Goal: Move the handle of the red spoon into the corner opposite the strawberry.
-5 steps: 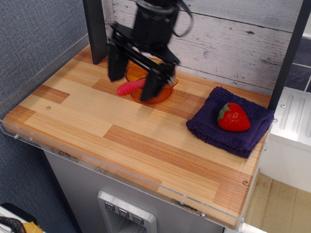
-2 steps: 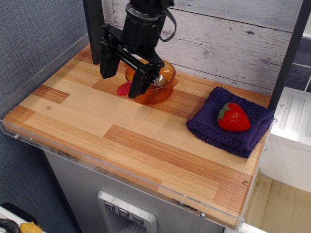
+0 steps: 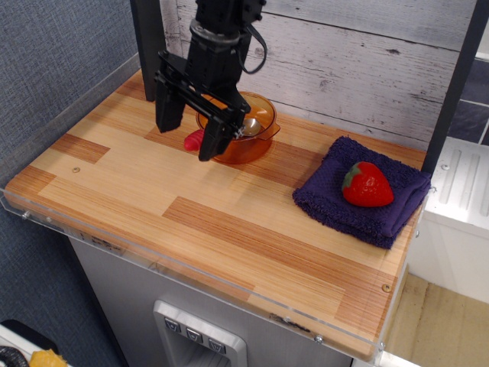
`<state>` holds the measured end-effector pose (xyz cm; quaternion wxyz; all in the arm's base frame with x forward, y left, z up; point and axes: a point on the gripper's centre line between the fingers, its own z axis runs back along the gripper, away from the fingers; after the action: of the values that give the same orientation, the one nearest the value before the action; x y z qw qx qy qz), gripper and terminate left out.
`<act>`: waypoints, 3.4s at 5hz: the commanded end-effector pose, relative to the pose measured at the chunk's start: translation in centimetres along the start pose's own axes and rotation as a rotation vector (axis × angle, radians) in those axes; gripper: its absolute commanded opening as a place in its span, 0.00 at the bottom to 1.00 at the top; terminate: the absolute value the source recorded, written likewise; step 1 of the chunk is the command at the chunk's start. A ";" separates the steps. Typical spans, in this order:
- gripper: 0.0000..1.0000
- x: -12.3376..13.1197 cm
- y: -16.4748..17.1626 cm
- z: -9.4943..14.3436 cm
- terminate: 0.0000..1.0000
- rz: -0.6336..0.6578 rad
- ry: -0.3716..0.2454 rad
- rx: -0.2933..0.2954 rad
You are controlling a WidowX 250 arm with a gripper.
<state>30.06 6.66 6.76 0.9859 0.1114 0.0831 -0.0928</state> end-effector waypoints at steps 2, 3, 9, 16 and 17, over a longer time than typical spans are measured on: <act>1.00 0.9 0.7 -0.6 0.00 0.007 -0.001 -0.017; 0.00 0.9 0.8 -0.7 0.00 0.023 -0.001 -0.023; 0.00 0.9 1.3 2.6 0.00 0.044 -0.027 -0.027; 0.00 -6.3 5.8 3.5 0.00 0.291 -0.078 -0.007; 0.00 -6.8 7.6 2.2 0.00 0.368 -0.097 0.001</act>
<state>25.56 14.26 10.23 0.9901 0.1129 0.0330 0.0768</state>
